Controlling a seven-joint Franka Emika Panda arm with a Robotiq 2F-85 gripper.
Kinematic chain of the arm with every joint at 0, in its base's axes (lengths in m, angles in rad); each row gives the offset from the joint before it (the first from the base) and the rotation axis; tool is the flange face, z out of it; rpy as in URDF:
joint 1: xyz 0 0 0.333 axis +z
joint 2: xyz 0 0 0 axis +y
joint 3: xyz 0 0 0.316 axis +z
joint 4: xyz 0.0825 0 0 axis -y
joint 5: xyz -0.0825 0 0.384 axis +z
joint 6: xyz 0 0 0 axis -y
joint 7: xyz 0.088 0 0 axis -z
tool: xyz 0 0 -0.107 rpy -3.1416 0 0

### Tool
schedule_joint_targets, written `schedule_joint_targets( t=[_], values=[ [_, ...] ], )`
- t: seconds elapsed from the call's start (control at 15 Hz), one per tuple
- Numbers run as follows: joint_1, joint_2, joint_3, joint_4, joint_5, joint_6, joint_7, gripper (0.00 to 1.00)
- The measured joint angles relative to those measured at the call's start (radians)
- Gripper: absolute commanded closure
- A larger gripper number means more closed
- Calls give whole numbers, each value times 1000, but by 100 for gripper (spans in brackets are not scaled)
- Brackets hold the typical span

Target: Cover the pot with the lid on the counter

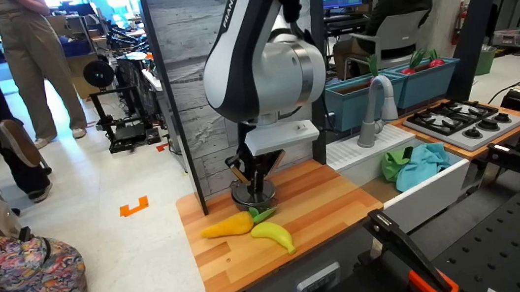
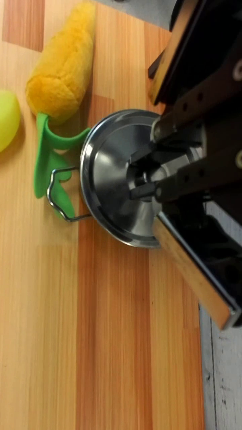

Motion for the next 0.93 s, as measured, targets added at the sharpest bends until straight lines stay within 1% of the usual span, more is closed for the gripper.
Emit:
schedule_joint_targets(
  t=[0.07,0.4,0.47,0.53,0.6,0.93],
  values=[
    [2,3,-1,8,0,-10,0,54],
    [8,13,-3,31,0,-34,2,19],
    [8,16,-3,33,0,-34,2,11],
    [9,17,-3,34,-1,-34,2,5],
    [9,17,-3,34,-1,-34,2,0],
    [10,9,2,19,-2,-20,2,0]
  ],
)
